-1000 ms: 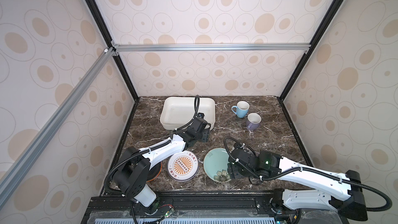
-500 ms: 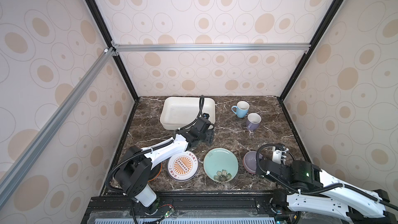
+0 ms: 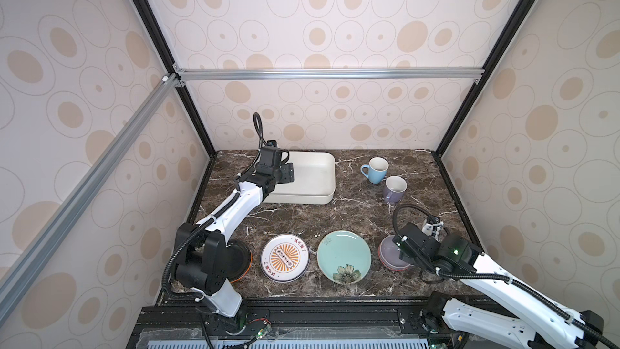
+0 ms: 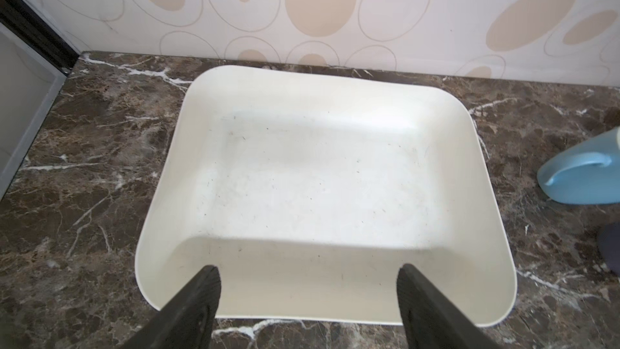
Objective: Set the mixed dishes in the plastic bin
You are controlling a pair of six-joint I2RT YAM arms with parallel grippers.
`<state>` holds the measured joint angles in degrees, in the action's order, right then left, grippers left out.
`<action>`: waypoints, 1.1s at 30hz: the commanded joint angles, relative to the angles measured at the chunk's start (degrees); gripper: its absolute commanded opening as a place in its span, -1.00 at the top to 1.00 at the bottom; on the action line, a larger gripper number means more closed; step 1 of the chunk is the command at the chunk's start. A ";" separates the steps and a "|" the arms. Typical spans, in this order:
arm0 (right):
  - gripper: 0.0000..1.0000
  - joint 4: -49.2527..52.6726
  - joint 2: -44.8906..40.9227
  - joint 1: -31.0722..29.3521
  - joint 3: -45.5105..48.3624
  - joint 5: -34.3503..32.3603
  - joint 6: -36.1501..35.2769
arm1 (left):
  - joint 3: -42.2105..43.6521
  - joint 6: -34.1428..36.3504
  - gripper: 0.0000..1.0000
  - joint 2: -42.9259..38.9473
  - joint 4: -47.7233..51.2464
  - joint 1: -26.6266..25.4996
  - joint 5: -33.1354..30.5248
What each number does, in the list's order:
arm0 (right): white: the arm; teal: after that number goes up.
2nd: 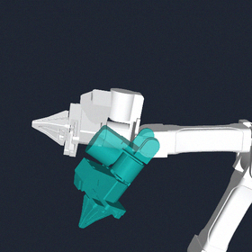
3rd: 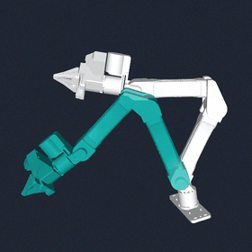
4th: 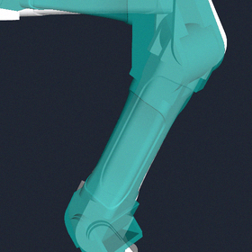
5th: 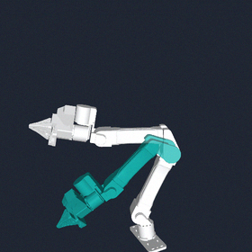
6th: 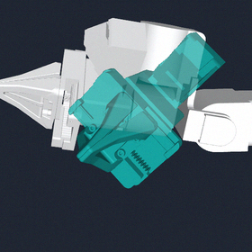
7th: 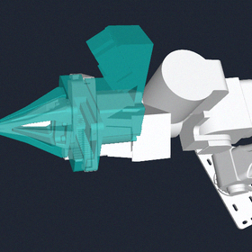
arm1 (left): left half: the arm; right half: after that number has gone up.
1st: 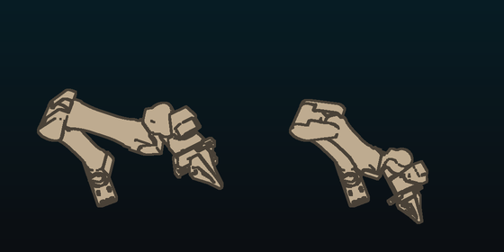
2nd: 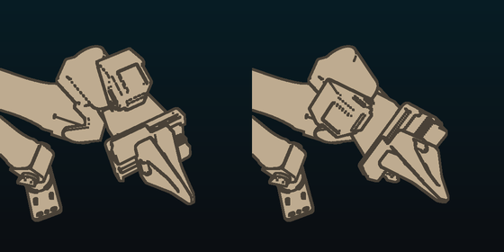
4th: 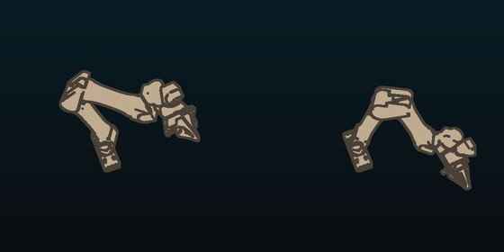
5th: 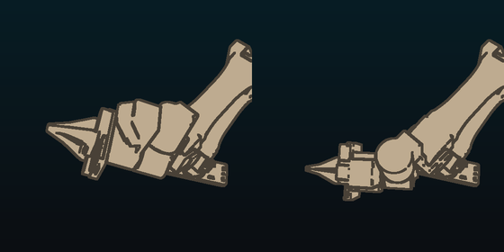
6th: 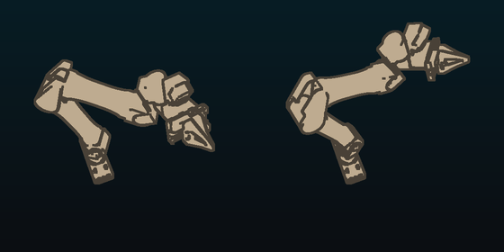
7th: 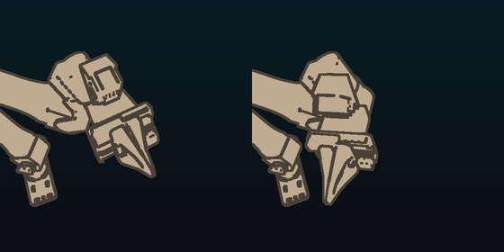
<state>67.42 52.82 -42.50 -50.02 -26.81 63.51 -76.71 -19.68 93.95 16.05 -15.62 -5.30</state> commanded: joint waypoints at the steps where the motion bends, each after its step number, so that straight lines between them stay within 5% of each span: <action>1: -0.34 -6.72 4.04 4.89 -0.14 7.23 -9.06 | -2.87 1.69 -0.67 2.01 2.76 4.61 1.73; 9: -0.34 -15.31 10.36 16.39 2.55 16.07 -17.18 | -7.30 1.50 -0.68 8.14 2.85 19.54 10.28; 14: -0.37 -14.54 13.88 18.57 -0.18 17.17 -19.85 | -14.27 4.86 -0.65 14.00 8.65 20.01 7.72; 22: -0.40 -9.13 14.17 18.55 -2.78 13.75 -21.51 | -11.97 3.47 -0.63 15.49 5.76 19.75 16.35; 26: -0.45 -5.93 12.01 18.59 -2.20 11.25 -21.15 | -11.13 4.25 -0.63 15.82 5.98 19.57 14.47; 33: -0.49 -9.85 8.72 18.64 5.09 17.82 -15.34 | -10.72 5.94 -0.63 16.63 6.29 17.20 12.38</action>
<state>57.47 61.84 -24.03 -48.18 -11.77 44.66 -87.35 -16.19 109.73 21.67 3.31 8.29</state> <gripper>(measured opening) 0.746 0.817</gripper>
